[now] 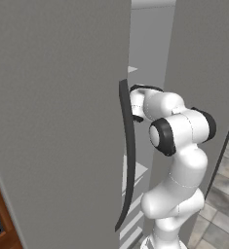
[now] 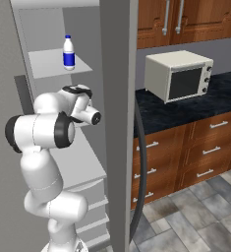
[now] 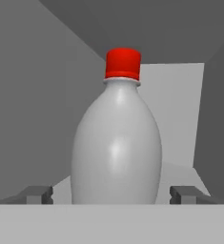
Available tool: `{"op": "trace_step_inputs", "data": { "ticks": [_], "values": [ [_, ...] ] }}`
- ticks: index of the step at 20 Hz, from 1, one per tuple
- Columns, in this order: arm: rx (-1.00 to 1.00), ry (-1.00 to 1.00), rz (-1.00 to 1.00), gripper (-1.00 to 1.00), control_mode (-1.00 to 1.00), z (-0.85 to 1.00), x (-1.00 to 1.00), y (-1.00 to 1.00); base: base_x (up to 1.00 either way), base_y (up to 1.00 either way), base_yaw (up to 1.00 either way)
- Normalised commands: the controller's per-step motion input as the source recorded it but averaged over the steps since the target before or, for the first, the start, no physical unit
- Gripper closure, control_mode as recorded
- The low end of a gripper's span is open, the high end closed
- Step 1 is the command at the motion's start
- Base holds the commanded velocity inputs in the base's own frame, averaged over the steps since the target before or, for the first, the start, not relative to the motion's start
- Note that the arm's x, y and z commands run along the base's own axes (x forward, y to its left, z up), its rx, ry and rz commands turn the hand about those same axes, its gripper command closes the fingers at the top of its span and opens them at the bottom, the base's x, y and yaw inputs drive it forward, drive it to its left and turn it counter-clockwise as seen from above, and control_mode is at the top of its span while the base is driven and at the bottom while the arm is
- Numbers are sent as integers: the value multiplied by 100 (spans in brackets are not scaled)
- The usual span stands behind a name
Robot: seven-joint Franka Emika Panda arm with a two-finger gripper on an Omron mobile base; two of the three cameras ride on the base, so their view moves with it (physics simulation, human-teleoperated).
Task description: Take the bottled waters from the counter and place them in the freezer to freeze. Close the freezer door after placing the bottles.
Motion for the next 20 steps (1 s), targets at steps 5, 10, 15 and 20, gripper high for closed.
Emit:
{"op": "trace_step_inputs", "data": {
  "ticks": [5, 10, 15, 20],
  "values": [
    [0, 0, -12, -100, -100, 0, -2, -47, 0, 0, 0],
    [0, 0, -6, -100, -100, 0, -16, -11, 0, 0, 0],
    [0, 0, -2, -100, -100, 1, -34, 0, 0, 0, 0],
    [0, 0, -4, -100, -100, 9, -29, -10, 0, 0, 0]
  ]
}}
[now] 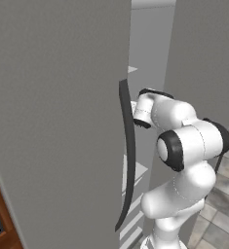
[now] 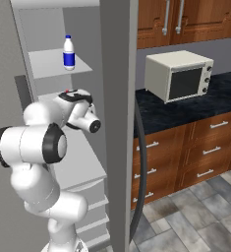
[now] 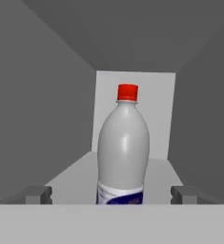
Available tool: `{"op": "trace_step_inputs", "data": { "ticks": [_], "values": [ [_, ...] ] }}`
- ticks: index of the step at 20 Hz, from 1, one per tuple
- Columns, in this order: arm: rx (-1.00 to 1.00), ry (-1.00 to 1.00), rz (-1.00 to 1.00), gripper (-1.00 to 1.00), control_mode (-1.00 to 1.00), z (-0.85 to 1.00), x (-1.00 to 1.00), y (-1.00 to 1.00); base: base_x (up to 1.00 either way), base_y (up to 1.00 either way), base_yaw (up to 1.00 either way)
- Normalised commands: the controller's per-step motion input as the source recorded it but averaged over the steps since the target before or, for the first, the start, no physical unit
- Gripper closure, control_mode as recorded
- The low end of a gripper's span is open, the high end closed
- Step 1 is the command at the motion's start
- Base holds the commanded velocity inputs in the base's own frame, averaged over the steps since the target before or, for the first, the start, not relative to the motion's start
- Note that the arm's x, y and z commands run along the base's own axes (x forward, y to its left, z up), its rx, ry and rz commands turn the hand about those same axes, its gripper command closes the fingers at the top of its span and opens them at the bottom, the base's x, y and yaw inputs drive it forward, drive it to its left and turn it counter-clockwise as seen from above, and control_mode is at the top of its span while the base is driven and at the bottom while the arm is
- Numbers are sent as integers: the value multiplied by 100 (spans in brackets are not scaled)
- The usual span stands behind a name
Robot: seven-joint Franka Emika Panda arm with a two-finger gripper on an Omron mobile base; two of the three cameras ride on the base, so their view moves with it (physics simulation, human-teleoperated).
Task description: Take the bottled waters from the counter and place them in the freezer to freeze. Close the freezer door after placing the bottles.
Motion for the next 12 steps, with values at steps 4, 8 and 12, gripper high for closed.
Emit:
{"op": "trace_step_inputs", "data": {
  "ticks": [4, 8, 12],
  "values": [
    [0, 0, -5, -100, -100, 15, -39, -20, 0, 0, 0],
    [0, 0, -5, -100, -100, 22, -53, -27, 0, 0, 0],
    [0, 0, -3, -100, -100, 30, -53, -36, 0, 0, 0]
  ]
}}
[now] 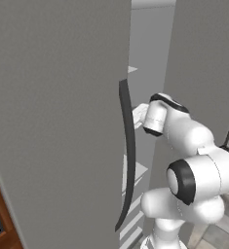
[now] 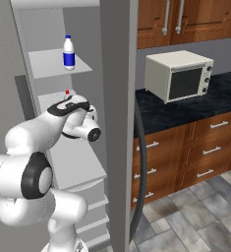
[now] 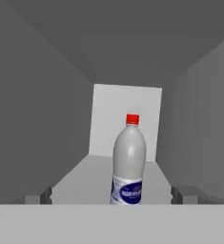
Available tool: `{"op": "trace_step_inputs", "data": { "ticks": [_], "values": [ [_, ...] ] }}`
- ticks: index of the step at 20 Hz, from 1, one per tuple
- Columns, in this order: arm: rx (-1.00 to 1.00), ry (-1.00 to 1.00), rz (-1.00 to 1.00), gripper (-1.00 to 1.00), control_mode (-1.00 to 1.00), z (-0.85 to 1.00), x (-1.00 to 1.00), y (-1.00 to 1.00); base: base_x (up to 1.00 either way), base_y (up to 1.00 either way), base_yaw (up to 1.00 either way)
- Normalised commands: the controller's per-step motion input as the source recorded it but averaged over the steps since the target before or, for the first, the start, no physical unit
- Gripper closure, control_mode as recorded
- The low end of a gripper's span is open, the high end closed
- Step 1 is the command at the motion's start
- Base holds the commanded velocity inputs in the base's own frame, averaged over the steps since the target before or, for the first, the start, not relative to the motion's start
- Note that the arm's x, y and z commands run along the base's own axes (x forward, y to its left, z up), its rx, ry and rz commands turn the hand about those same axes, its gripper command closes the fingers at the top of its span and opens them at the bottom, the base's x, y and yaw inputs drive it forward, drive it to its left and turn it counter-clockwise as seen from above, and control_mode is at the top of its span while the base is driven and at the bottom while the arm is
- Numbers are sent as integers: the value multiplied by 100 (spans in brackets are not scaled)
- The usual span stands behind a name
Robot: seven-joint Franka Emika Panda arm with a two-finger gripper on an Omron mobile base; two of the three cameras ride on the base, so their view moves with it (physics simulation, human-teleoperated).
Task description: Take the bottled waters from the counter and place them in the freezer to freeze. Close the freezer door after placing the bottles.
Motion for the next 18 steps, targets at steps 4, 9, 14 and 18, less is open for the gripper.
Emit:
{"op": "trace_step_inputs", "data": {
  "ticks": [4, 9, 14, 18],
  "values": [
    [0, 0, 0, -100, -100, 49, -62, -14, 0, 0, 0],
    [-1, 5, 0, -100, -100, 77, -64, -1, 0, 0, 0],
    [-7, 27, -2, -100, -100, 71, -43, -8, 0, 0, 0],
    [-25, 49, -12, -100, -100, 14, -58, -1, 0, 0, 0]
  ]
}}
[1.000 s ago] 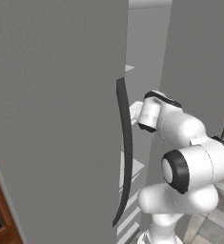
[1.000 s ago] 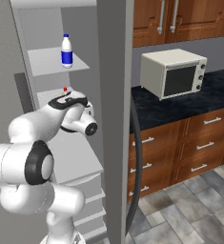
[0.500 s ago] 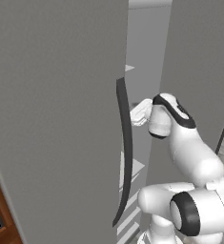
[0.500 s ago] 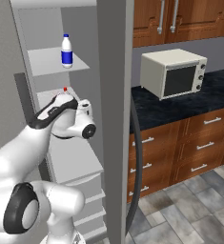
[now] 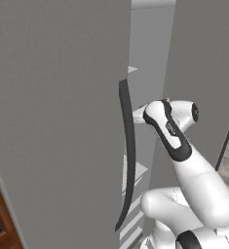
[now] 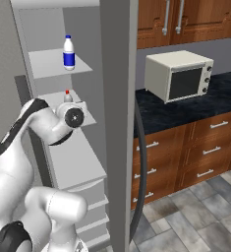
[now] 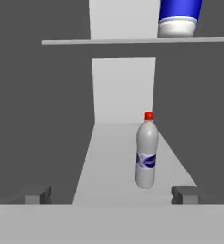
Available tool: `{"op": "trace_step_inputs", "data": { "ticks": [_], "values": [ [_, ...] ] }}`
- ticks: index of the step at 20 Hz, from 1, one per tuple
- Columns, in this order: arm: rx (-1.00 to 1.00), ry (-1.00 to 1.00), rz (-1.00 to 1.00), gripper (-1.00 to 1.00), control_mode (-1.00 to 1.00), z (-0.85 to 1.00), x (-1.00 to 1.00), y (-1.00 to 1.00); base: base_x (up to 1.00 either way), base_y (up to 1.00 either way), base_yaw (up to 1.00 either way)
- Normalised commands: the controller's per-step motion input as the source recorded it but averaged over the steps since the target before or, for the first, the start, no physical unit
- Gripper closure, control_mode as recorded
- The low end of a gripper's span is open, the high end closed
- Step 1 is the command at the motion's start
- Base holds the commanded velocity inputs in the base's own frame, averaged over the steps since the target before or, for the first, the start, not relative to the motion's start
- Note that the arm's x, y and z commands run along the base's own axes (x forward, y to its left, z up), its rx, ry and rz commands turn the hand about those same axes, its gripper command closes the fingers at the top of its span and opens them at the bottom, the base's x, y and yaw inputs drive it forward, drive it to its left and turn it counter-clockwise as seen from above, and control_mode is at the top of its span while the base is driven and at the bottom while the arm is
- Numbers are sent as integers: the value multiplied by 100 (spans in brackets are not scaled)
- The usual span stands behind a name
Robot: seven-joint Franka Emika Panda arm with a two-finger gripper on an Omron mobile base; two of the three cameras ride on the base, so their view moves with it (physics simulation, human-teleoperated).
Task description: Take the bottled waters from the counter and place them in the freezer to freeze. Close the freezer door after placing the bottles.
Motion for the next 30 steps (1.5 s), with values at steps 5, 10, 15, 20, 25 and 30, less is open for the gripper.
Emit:
{"op": "trace_step_inputs", "data": {
  "ticks": [5, 10, 15, 20, 25, 30],
  "values": [
    [-18, 44, -10, -100, -100, 14, -81, -21, 0, 0, 0],
    [-17, 40, -18, -100, -100, 2, -77, -14, 0, 0, 0],
    [-28, 33, -23, -100, -100, -13, -55, -1, 0, 0, 0],
    [-21, 30, -31, -100, -100, -22, -28, -13, 0, 0, 0],
    [11, 0, -27, -100, -100, -24, -59, -29, 0, 0, 0],
    [14, 3, -4, -100, -100, -17, -58, 0, 0, 0, 0]
  ]
}}
